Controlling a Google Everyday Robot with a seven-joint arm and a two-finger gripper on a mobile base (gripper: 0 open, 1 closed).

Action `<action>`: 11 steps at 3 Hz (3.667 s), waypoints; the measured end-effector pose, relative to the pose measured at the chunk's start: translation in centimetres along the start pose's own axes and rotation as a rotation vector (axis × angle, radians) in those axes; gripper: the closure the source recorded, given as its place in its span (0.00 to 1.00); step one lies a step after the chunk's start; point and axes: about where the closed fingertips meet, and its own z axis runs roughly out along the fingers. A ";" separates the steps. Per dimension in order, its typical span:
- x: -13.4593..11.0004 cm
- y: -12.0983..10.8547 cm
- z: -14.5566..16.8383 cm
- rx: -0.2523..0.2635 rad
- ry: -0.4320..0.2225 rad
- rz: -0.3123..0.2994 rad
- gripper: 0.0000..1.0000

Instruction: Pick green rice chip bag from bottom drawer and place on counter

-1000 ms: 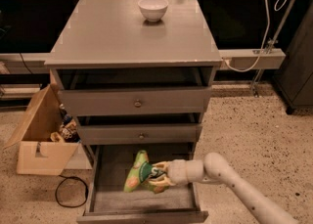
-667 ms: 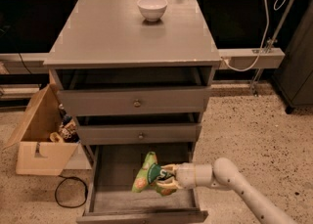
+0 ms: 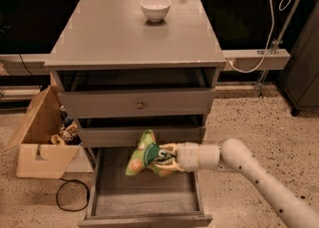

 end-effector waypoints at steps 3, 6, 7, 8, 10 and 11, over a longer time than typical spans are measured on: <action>-21.1 -5.3 -0.4 0.022 0.184 -0.333 1.00; -32.7 -22.5 -6.1 0.249 0.413 -0.336 1.00; -32.2 -29.8 -6.2 0.294 0.476 -0.226 1.00; -31.5 -34.2 -6.0 0.325 0.494 -0.154 1.00; -29.6 -38.2 -5.5 0.357 0.504 -0.058 0.84; -29.5 -38.1 -5.4 0.355 0.504 -0.058 0.53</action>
Offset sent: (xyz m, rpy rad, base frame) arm 0.0121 0.0655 0.3315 -0.3491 -0.4590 -0.0049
